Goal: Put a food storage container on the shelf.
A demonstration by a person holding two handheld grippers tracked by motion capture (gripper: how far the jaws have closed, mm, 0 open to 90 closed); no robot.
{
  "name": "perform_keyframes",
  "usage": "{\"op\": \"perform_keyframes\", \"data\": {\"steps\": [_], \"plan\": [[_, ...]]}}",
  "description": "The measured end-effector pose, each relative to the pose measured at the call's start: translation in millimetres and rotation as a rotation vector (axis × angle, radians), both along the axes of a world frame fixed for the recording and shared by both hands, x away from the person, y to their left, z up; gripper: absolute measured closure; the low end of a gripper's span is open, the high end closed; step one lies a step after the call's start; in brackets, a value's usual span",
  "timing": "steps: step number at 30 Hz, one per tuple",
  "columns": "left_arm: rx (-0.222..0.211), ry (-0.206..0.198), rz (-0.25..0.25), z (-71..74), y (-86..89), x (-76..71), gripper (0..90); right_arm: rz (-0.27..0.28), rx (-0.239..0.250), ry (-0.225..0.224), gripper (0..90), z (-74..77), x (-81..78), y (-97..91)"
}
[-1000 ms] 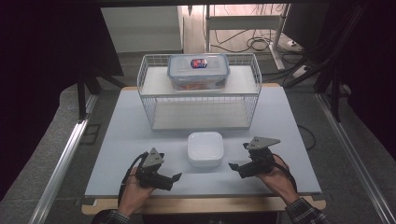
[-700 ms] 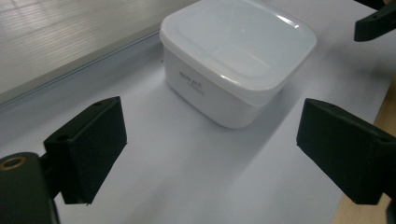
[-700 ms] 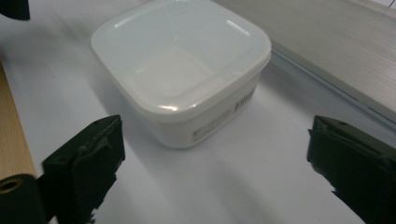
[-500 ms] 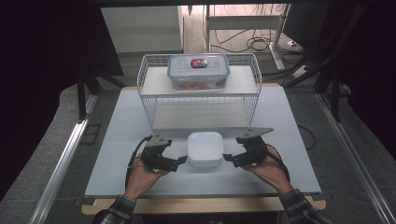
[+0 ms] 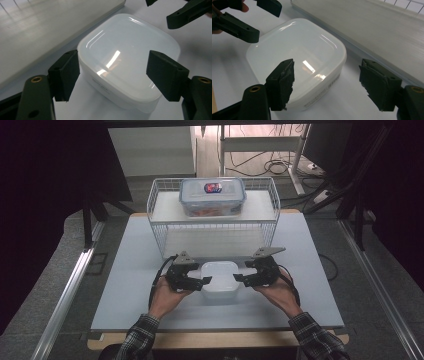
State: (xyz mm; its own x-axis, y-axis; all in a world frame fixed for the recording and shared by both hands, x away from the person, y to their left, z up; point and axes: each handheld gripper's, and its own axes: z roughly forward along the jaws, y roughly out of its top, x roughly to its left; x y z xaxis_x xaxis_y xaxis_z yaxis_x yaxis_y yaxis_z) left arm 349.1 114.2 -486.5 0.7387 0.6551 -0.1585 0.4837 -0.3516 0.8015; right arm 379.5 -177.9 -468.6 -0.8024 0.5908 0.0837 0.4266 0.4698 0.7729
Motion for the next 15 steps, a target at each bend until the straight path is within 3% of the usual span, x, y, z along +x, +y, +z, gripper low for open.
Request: {"op": "perform_keyframes", "data": {"steps": [3, 4, 5, 6, 7, 9, 10, 11, 12, 13, 14, 15], "plan": [[-0.028, 0.050, 0.002, -10.1, 3.1, 5.8, 24.8, 0.008, 0.011, 0.035, 28.7, -6.4, 4.6, 1.3], [-0.028, 0.050, 0.002, -10.1, 3.1, 5.8, 23.9, 0.013, 0.017, 0.055, 28.7, -8.9, 5.8, 2.7], [-0.033, 0.084, -0.012, -15.4, 1.6, 7.3, 23.0, 0.020, 0.015, 0.074, 28.6, -11.7, 6.7, 4.5], [-0.033, 0.084, -0.012, -15.4, 1.6, 7.3, 21.3, 0.026, 0.009, 0.085, 27.6, -14.5, 7.0, 6.2], [-0.055, 0.099, -0.019, -17.5, 1.3, 8.0, 21.3, 0.026, 0.009, 0.085, 27.6, -14.5, 7.0, 6.2], [-0.088, 0.139, -0.023, -21.1, 0.3, 9.1, 18.5, 0.019, 0.036, 0.136, 29.0, -16.7, 7.2, 7.0], [-0.088, 0.139, -0.023, -21.1, 0.3, 9.1, 18.2, 0.019, 0.036, 0.136, 29.0, -16.7, 7.2, 7.0], [-0.114, 0.185, -0.047, -23.4, 1.0, 9.8, 20.0, 0.026, 0.053, 0.169, 30.2, -17.4, 5.6, 7.3], [-0.114, 0.185, -0.047, -23.4, 1.0, 9.8, 18.9, 0.026, 0.053, 0.169, 30.2, -17.4, 5.6, 7.3], [-0.122, 0.211, -0.051, -24.6, 1.8, 9.3, 18.9, 0.022, 0.055, 0.176, 30.2, -18.0, 4.1, 7.2], [-0.135, 0.251, -0.050, -26.0, 2.0, 5.9, 18.7, 0.031, 0.063, 0.211, 32.6, -18.0, 1.3, 6.2], [-0.132, 0.254, -0.044, -24.9, 1.9, 3.4, 19.8, 0.025, 0.065, 0.230, 34.0, -17.9, -0.5, 5.6]]}}
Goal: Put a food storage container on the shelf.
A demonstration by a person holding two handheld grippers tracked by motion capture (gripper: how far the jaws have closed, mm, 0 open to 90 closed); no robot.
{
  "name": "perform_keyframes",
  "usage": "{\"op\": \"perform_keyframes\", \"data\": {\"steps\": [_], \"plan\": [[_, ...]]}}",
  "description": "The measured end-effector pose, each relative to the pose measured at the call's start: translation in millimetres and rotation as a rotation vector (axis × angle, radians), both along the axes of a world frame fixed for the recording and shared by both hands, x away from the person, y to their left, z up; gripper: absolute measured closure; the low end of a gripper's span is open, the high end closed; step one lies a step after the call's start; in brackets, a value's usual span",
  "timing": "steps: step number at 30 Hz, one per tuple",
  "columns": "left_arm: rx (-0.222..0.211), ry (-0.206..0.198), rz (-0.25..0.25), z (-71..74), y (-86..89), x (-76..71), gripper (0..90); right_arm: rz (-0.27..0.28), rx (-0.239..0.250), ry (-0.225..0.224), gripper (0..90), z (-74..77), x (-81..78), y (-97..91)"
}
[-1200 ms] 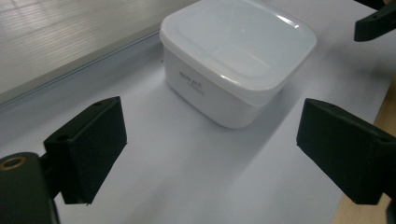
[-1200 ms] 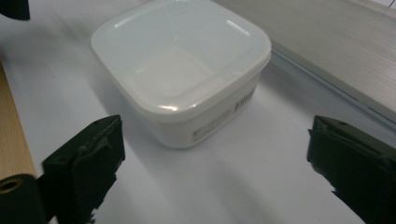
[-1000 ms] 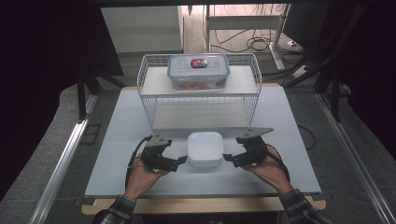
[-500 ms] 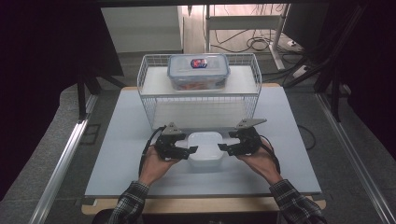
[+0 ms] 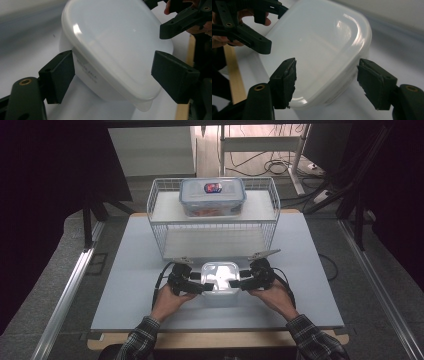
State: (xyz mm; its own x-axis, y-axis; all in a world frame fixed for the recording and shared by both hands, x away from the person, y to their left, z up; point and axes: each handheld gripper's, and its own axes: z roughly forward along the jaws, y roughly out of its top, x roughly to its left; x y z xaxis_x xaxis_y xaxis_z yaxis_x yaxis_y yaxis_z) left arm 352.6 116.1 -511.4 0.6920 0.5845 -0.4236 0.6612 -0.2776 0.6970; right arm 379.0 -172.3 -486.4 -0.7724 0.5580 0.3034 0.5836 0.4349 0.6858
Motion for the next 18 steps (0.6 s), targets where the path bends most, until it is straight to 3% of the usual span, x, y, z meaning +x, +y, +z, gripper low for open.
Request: {"op": "perform_keyframes", "data": {"steps": [2, 3, 4, 5, 8, 9, 12, 18], "plan": [[0.015, -0.007, 0.002, 2.5, 0.6, -2.3, 25.8, -0.019, -0.006, 0.004, 40.7, 2.4, -5.2, -1.1], [0.026, -0.032, 0.008, 5.4, 1.2, -5.5, 25.8, -0.019, -0.006, 0.004, 40.7, 2.4, -5.2, -1.1], [0.033, -0.048, 0.030, 9.6, 3.5, -9.0, 32.0, -0.027, -0.010, 0.003, 45.4, 4.6, -7.5, -2.2], [0.037, -0.060, 0.046, 13.6, 7.0, -13.0, 50.6, -0.059, -0.015, 0.001, 53.3, 8.2, -10.6, -5.5], [0.009, -0.050, 0.063, 12.8, 9.3, -14.7, 57.8, -0.073, 0.016, 0.021, 58.8, 8.6, -11.7, -9.9], [-0.015, -0.042, 0.078, 13.1, 12.0, -15.3, 61.0, -0.102, 0.044, 0.046, 63.6, 8.7, -12.1, -12.8], [-0.028, -0.055, 0.097, 14.6, 13.1, -16.3, 66.7, -0.136, 0.083, 0.055, 70.0, 10.1, -12.1, -16.7], [-0.063, -0.068, 0.107, 12.3, 17.1, -16.5, 78.2, -0.177, 0.112, 0.007, 79.0, 11.0, -15.8, -20.2]]}}
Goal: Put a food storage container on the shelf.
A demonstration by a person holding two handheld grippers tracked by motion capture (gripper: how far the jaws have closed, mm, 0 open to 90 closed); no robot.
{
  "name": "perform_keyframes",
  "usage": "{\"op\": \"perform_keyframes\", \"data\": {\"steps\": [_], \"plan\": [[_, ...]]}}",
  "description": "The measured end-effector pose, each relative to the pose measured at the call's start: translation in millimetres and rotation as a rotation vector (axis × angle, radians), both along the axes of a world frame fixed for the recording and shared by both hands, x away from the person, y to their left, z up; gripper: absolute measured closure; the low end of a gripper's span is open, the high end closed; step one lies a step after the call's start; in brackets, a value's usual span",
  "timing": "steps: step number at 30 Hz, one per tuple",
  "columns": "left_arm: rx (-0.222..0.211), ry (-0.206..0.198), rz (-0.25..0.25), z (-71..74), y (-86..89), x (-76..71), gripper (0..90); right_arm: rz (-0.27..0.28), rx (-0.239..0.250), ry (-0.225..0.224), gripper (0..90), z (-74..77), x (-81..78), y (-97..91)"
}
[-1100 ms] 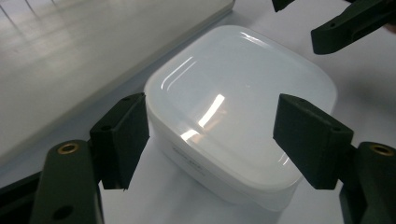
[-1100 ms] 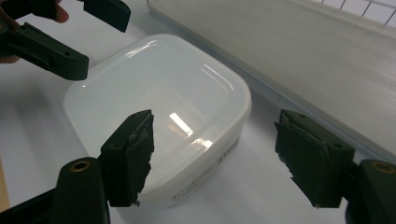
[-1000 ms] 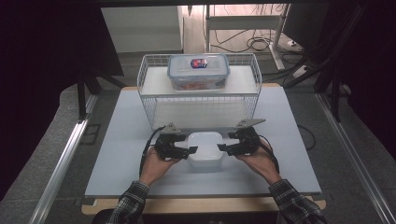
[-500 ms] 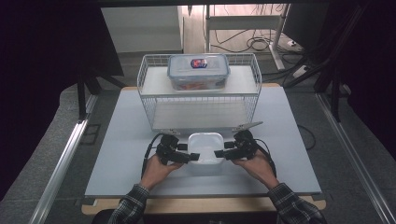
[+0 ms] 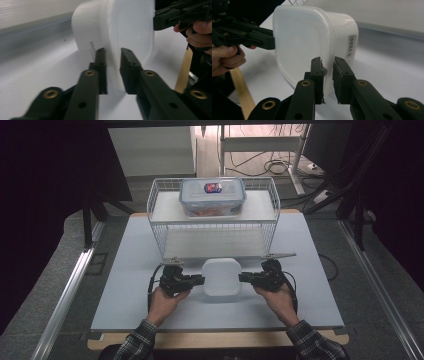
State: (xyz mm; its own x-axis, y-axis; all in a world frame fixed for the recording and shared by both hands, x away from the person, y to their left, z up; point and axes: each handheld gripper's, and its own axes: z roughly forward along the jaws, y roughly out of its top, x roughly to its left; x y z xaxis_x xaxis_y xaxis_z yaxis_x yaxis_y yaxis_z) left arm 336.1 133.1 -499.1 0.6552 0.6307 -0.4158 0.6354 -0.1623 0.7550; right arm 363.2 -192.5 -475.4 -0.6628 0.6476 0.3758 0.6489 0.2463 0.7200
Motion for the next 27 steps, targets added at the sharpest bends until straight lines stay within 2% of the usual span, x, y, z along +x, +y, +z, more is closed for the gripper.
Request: {"op": "perform_keyframes", "data": {"steps": [5, 6, 7, 9, 11, 20, 23, 27], "plan": [[-0.009, -0.003, 0.022, -1.4, -0.5, 0.4, 78.8, -0.011, -0.001, -0.032, 79.1, -1.1, -2.1, 1.3], [-0.002, -0.008, 0.028, -1.3, -1.1, 0.3, 78.8, -0.011, -0.001, -0.032, 79.1, -1.1, -2.1, 1.3], [0.014, -0.021, 0.040, -1.0, -2.2, 0.0, 78.8, -0.013, -0.011, -0.051, 79.1, -0.5, -3.7, 3.0], [0.013, -0.025, 0.043, -0.6, -2.1, -0.1, 78.7, -0.012, -0.016, -0.063, 79.2, -0.2, -4.3, 3.6], [0.003, -0.039, 0.049, 2.2, -0.4, -0.7, 78.7, -0.009, 0.002, -0.073, 79.4, 1.4, -4.9, 3.5], [0.024, -0.105, 0.070, 19.6, 1.4, -5.5, 78.7, 0.005, 0.023, -0.136, 79.6, 15.4, -7.8, 5.7], [0.034, -0.137, 0.078, 30.6, 2.7, -6.7, 78.7, 0.007, 0.026, -0.160, 79.6, 22.3, -8.4, 7.6], [0.035, -0.160, 0.084, 39.1, 4.1, -7.5, 78.8, 0.012, 0.035, -0.192, 79.7, 29.5, -8.5, 8.7]]}}
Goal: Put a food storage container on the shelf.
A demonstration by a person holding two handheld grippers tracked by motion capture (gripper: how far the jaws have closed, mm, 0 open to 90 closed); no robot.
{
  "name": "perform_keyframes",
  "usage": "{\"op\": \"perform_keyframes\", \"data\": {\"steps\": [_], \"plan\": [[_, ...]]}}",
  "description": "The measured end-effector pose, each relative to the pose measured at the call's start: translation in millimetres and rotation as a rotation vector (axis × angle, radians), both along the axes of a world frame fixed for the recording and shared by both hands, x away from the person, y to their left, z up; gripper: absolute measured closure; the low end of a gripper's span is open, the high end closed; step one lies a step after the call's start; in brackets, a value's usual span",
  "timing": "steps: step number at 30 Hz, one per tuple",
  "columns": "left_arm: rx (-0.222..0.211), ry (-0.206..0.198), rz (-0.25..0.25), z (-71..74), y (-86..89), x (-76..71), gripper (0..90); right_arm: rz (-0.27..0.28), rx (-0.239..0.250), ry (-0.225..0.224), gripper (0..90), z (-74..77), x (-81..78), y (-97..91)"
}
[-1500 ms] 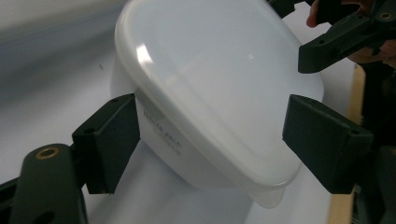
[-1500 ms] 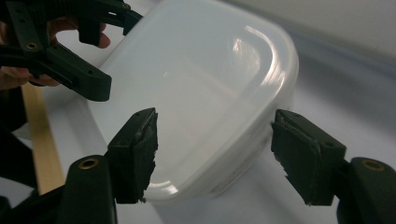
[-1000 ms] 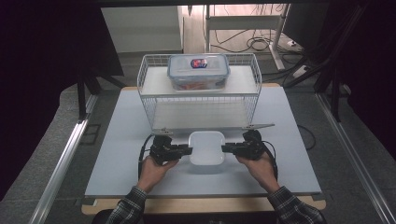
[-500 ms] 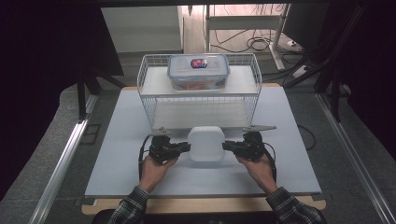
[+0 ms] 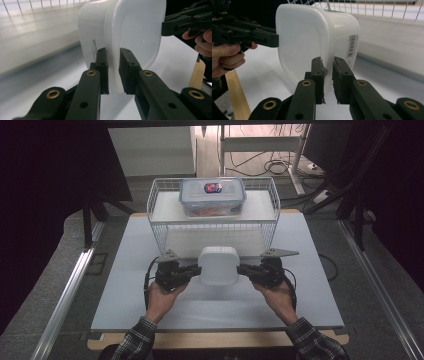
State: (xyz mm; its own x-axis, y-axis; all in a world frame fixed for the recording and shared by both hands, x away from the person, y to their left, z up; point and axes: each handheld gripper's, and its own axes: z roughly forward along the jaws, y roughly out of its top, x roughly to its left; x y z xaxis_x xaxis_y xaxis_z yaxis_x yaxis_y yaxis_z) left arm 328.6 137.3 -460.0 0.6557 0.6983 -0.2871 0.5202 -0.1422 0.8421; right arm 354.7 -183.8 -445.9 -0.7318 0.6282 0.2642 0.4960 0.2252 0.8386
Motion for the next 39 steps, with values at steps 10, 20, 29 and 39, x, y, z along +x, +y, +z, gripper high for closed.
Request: {"op": "perform_keyframes", "data": {"steps": [10, 20, 29, 39], "plan": [[-0.011, -0.080, 0.021, 35.6, 5.4, -1.9, 78.8, 0.010, 0.027, -0.093, 79.8, 35.3, 1.1, 5.0], [-0.012, -0.138, 0.038, 65.1, 8.6, -0.6, 78.8, 0.017, 0.039, -0.156, 79.8, 68.7, 5.3, 9.2], [-0.001, -0.215, 0.052, 107.2, 10.8, 4.1, 78.7, 0.016, 0.048, -0.230, 79.7, 104.9, 10.0, 13.0], [-0.002, -0.255, 0.069, 145.1, 16.3, 18.1, 78.7, 0.008, 0.072, -0.267, 79.5, 140.4, 26.3, 19.2]]}}
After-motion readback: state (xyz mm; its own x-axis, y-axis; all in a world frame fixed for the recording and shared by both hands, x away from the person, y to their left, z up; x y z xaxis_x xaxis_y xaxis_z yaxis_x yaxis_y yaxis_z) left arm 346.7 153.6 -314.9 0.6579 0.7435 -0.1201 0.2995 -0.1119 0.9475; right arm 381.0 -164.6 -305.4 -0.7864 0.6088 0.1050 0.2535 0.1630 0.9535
